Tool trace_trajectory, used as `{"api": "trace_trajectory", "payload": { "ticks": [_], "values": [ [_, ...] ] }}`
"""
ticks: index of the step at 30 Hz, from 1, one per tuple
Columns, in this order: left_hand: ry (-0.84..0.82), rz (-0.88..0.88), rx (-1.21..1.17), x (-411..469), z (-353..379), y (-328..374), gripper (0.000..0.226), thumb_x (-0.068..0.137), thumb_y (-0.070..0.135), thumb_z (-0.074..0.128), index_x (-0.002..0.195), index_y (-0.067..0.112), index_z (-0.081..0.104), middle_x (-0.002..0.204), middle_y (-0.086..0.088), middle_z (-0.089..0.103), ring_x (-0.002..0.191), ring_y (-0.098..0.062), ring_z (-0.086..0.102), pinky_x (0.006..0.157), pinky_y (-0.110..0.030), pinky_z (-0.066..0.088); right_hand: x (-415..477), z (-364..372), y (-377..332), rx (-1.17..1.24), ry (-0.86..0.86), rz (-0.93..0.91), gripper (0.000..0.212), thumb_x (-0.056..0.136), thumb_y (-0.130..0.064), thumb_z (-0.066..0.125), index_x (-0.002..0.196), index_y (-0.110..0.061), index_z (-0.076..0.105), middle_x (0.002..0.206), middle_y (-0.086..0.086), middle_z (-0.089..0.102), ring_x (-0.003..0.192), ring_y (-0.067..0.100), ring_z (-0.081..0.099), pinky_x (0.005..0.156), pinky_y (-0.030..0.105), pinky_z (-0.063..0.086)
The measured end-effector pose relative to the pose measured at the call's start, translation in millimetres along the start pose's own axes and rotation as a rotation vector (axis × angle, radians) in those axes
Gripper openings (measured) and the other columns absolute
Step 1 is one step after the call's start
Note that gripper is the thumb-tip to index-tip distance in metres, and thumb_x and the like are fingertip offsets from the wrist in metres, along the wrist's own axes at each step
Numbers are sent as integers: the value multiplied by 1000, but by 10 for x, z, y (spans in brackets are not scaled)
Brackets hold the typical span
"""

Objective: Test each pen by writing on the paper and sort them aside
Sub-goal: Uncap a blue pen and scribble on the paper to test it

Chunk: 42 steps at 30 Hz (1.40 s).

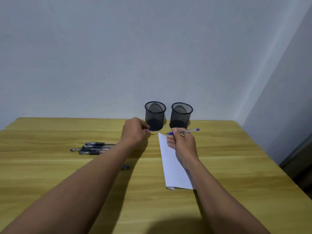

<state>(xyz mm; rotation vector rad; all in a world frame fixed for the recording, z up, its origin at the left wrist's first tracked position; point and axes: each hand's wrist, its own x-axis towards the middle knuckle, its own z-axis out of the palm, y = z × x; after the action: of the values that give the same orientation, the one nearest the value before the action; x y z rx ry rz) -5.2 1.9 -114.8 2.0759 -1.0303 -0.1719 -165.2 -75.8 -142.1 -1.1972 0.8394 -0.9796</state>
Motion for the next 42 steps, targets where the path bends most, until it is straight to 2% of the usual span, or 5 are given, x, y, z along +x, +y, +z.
{"api": "trace_trajectory", "payload": {
  "ticks": [6, 15, 21, 29, 42],
  "values": [
    [-6, 11, 38, 9, 302, -24, 8, 77, 23, 81, 85, 22, 80, 85, 0, 76, 83, -20, 67, 73, -30, 52, -22, -137, 100, -125, -59, -68, 2, 97, -8, 65, 98, -9, 66, 87, 12, 70, 77, 17, 65, 68, 27, 57],
    [-3, 122, 143, -230, 249, 43, 22, 90, 33, 65, 108, 24, 75, 101, -5, 75, 92, -25, 65, 72, -29, 45, -19, -166, 164, -129, -13, -100, 15, 99, 0, 58, 94, -13, 63, 86, 12, 67, 73, 15, 61, 61, 21, 54],
    [-212, 271, 451, -550, 201, 4, 64, 79, 71, 57, 127, 30, 65, 128, 2, 66, 115, -25, 56, 91, -41, 50, -13, -156, 146, -146, 24, -65, 11, 100, -11, 61, 95, -8, 71, 74, 7, 66, 64, 12, 59, 61, 26, 51],
    [-276, 245, 499, -556, 184, 36, 66, 81, 73, 56, 133, 33, 60, 141, 3, 56, 127, -22, 51, 101, -43, 43, 108, -123, 87, -287, -28, -71, 12, 85, -11, 67, 88, 1, 66, 61, 12, 64, 57, 24, 57, 51, 33, 45],
    [-292, 191, 495, -520, 186, 33, 73, 78, 75, 56, 138, 34, 54, 146, 2, 49, 132, -20, 45, 108, -47, 36, 275, -81, 160, -378, -146, -109, 23, 76, -18, 69, 61, -30, 56, 58, 5, 61, 54, 25, 59, 61, 43, 50]
  ]
}}
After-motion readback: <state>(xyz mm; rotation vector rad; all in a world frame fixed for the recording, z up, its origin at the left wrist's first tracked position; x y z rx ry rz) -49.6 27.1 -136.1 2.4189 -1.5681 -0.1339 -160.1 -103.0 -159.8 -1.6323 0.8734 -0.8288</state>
